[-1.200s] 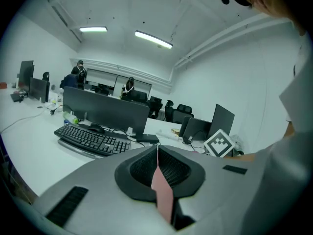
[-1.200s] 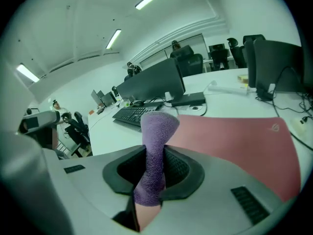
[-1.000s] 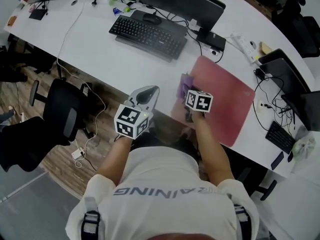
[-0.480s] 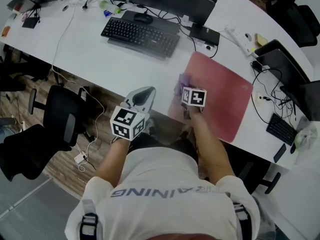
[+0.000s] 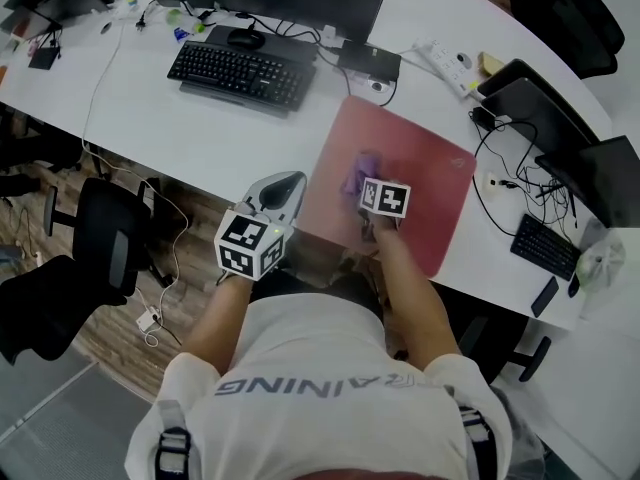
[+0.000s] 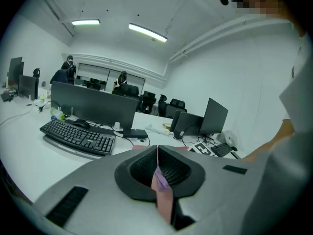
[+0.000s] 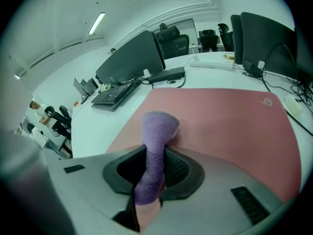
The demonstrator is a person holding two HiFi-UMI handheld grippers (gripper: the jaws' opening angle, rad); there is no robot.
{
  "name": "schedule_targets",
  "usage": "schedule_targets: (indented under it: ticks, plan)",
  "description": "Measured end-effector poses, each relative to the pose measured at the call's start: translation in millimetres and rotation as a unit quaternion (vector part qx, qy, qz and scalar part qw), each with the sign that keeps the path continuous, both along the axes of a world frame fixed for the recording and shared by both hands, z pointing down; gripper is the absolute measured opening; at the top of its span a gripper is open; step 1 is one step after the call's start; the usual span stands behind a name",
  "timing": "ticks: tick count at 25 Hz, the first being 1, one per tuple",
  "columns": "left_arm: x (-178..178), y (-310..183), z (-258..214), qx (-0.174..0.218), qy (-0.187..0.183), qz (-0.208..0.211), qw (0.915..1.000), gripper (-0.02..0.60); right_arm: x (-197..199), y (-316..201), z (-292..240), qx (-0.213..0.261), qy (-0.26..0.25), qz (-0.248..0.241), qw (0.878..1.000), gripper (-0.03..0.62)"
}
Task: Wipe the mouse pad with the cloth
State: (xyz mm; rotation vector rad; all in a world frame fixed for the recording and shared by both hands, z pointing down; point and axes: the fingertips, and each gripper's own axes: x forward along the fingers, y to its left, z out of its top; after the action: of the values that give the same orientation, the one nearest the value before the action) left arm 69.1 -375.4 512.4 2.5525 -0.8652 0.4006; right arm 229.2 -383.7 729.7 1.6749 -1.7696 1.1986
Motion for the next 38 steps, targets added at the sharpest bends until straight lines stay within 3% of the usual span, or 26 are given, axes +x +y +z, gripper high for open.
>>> schedule_targets:
  ticks: [11,18,26,32,38]
  plan:
    - [86,23,3,-0.003,0.008,0.021,0.9997,0.035,113,54,-2,0.002,0.022,0.044,0.999,0.1]
    - [140,42,20,0.033,-0.038,0.05,0.9975,0.035,179,98,-3,0.007,0.041,0.066,0.997,0.1]
    - [200,55,26,0.015,-0.012,0.081,0.9965,0.035,260,158,-5,-0.01,0.069,0.115,0.991,0.101]
    - [205,64,27,0.011,-0.008,0.087,0.9961,0.034,294,187,1,-0.017,0.081,0.143,0.986,0.101]
    - [156,62,35,-0.004,-0.005,0.064,0.9979,0.035,285,185,-26,0.014,0.075,0.177,0.981,0.101]
